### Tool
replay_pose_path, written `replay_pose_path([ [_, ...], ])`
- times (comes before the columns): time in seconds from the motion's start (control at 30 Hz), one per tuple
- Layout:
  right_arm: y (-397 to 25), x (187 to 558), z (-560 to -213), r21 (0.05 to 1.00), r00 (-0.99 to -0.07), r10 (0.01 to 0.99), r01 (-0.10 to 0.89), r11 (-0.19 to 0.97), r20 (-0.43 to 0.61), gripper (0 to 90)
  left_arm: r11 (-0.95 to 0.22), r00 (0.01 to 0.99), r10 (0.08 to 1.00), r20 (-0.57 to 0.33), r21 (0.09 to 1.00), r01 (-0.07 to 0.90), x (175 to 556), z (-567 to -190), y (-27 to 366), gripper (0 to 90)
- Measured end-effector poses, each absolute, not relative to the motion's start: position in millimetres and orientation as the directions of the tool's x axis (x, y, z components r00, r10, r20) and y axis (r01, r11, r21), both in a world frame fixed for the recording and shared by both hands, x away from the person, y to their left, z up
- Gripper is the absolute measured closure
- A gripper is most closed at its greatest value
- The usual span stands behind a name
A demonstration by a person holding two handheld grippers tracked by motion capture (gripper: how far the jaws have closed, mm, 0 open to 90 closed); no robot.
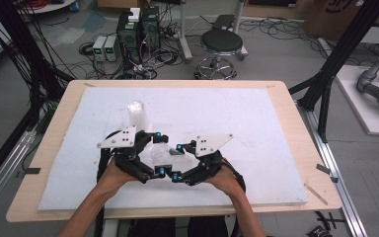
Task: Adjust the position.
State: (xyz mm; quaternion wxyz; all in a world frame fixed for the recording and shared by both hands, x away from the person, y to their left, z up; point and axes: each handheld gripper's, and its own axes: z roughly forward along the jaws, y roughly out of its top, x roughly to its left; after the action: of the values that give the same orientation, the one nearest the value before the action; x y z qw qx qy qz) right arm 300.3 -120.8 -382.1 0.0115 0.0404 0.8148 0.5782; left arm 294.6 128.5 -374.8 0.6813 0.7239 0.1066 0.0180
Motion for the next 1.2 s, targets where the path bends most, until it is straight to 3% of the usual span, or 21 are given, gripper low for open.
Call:
replay_pose_path([
  [0.17,-125.3,300.8,-381.6,0.942,-0.995,0.09,0.058,0.33,0.03,32.7,-0.09,0.974,0.188,-0.123,0.986,0.142,294.5,-372.9,131.5,7.3],
  [0.47,-135.8,302.5,-366.0,0.887,-0.994,0.102,0.077,0.456,0.034,33.2,-0.327,0.977,0.194,-0.086,0.934,0.147,291.7,-345.2,147.7,7.3],
  [0.6,-136.2,302.8,-354.5,0.839,-0.996,0.08,0.068,0.54,0.029,33.4,-0.517,0.977,0.21,-0.043,0.843,0.148,292.9,-332.5,145.2,7.4],
  [0.8,-131.3,304.9,-341.1,0.747,-0.998,0.056,0.06,0.662,0.03,33.5,-0.694,0.981,0.192,-0.007,0.706,0.141,293.7,-322.7,133.8,7.4],
  [1.0,-122.4,308.8,-330.9,0.643,-0.999,0.033,0.044,0.764,0.03,33.6,-0.776,0.983,0.184,-0.026,0.609,0.161,298.2,-317.5,126.3,7.7],
  [1.2,-116.3,310.0,-324.8,0.581,-0.999,0.017,0.034,0.813,0.033,33.5,-0.792,0.981,0.19,-0.033,0.585,0.173,301.1,-318.2,124.8,7.7],
])
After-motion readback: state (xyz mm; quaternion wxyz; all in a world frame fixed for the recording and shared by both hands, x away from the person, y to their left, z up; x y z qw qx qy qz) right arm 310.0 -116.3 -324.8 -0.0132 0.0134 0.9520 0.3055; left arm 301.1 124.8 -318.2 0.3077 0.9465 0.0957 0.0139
